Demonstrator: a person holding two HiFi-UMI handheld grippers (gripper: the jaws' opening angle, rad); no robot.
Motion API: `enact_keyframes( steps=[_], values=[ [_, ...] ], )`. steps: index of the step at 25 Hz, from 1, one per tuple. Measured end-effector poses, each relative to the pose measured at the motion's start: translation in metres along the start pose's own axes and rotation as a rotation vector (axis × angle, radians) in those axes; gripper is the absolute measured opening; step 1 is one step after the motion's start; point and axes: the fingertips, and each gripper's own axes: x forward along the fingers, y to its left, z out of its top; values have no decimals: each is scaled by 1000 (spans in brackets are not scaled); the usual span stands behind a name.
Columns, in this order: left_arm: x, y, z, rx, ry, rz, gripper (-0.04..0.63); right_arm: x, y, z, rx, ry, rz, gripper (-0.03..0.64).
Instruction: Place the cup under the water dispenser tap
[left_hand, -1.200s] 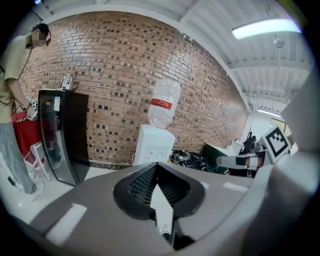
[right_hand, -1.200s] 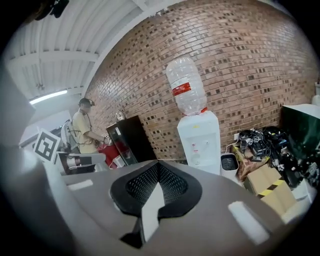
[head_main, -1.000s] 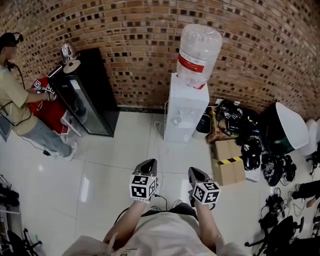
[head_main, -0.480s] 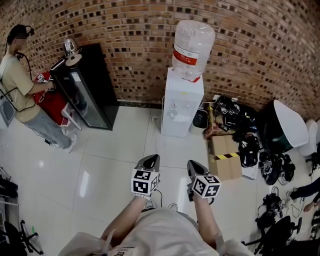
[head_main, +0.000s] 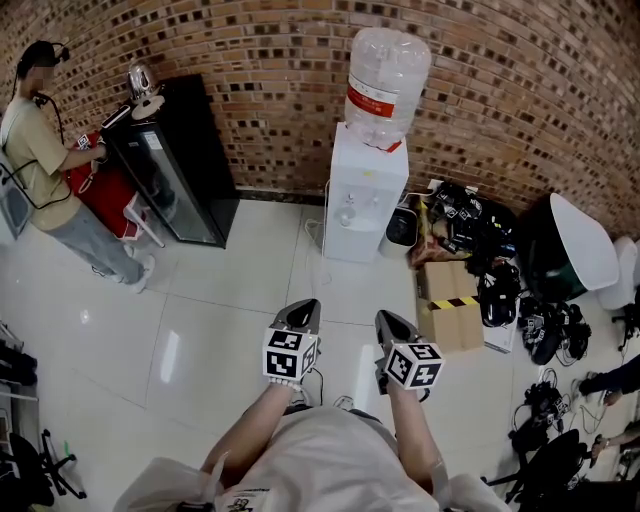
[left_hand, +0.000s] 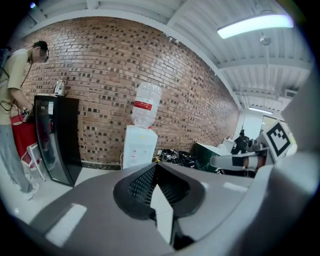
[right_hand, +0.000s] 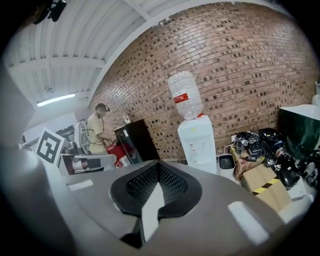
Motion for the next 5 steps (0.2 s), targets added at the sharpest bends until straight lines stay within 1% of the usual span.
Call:
enact_keyframes(
  steps=[5],
  values=[
    [0,-1,-2,4,5,-3,12,-3,0,-2,0,-2,-8,0]
  ],
)
